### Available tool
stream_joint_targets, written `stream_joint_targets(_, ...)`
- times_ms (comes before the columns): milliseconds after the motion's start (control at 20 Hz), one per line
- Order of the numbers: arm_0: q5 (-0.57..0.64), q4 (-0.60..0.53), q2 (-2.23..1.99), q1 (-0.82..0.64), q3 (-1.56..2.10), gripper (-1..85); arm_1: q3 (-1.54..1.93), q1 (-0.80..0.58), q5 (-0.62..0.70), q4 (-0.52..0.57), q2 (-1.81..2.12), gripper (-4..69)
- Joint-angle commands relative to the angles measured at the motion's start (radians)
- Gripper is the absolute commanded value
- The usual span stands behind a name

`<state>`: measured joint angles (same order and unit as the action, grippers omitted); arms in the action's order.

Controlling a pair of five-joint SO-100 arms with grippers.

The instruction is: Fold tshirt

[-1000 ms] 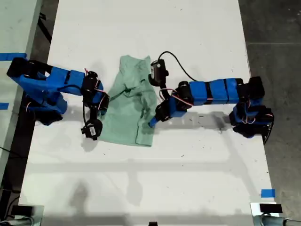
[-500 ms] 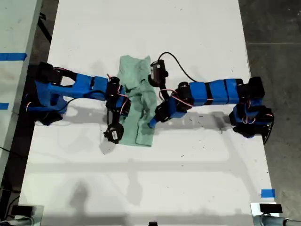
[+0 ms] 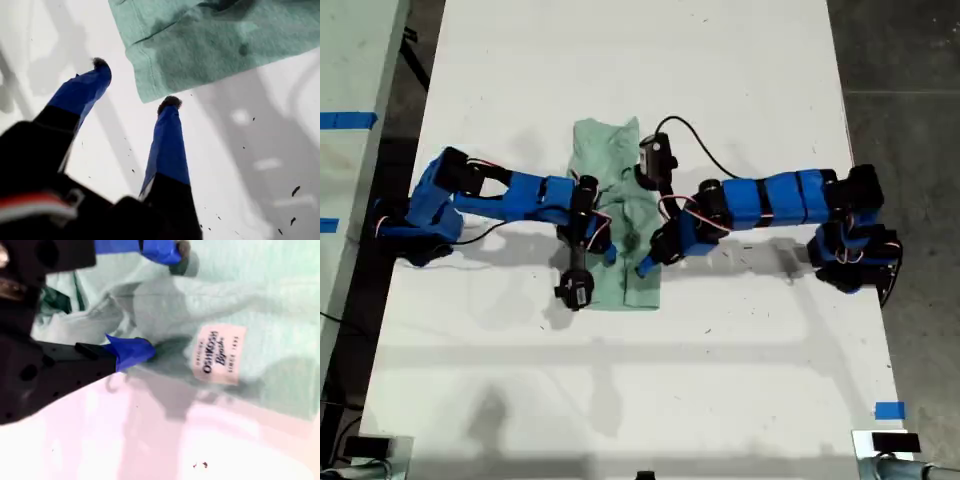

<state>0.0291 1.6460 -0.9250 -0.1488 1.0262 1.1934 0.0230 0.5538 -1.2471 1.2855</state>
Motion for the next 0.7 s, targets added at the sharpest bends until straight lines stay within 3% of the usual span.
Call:
stream_joint_targets(0,0.008,0.018,-0.313,0.04,0.058,29.1,-0.008,0.015,-0.008,0.026,0.067,23.5)
stream_joint_targets(400,-0.103,0.015,-0.65,0.1,0.422,25.8,-0.055,0.015,0.005,-0.003,0.067,22.0)
stream_joint_targets(650,-0.161,-0.252,-0.611,0.17,0.638,28.4,-0.052,0.031,-0.04,0.031,-0.034,30.2)
